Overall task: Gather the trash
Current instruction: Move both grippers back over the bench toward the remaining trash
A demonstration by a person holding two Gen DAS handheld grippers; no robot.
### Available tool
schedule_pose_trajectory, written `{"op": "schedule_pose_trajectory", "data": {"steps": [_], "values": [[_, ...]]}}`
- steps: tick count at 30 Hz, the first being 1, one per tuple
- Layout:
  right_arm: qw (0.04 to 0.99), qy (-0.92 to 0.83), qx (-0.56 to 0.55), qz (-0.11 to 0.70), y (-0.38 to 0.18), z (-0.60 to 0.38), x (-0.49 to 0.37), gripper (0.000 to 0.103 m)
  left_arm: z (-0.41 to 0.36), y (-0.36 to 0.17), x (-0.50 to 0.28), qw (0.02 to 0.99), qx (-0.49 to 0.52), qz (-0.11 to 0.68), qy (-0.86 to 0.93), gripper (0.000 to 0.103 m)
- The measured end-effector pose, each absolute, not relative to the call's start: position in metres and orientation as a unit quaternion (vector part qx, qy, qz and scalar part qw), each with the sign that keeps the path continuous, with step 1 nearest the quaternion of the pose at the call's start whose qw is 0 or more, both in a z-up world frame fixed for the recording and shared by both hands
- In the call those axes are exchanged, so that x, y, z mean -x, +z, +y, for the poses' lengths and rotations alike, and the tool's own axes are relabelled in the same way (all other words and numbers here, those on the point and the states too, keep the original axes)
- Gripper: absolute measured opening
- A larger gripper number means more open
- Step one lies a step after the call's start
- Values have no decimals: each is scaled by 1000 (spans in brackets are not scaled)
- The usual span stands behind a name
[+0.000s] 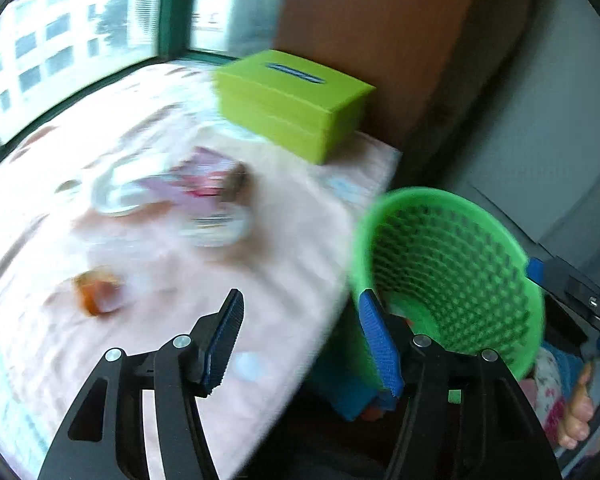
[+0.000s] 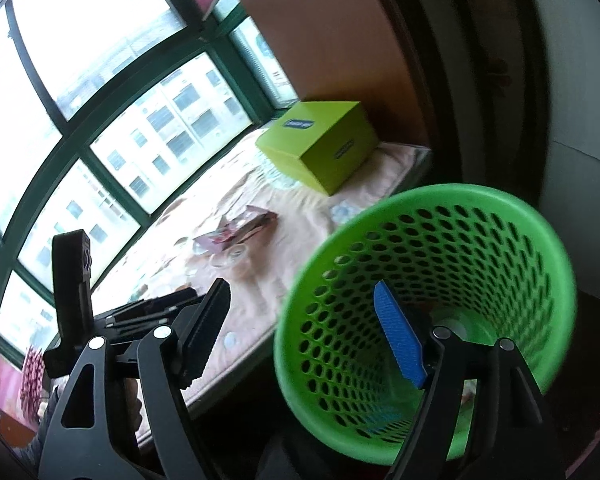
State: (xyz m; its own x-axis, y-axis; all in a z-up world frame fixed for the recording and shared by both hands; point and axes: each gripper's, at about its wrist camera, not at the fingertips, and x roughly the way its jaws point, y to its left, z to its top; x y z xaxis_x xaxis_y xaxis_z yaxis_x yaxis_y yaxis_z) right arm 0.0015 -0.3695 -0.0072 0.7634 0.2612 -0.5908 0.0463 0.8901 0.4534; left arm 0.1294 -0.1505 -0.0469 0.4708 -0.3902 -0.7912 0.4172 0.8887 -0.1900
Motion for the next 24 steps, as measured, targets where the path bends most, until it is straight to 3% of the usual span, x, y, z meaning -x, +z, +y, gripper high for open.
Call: {"op": "schedule_pose_trajectory", "data": {"steps": [20,24], "values": [[891,167,-185,380,-18,-272,-61,74,20,-51,-169,887,60,453,-71,58],[882,184,-183,394,-26,-251,-75,74,35,-61,-179,880,82,464,-64,65]]}}
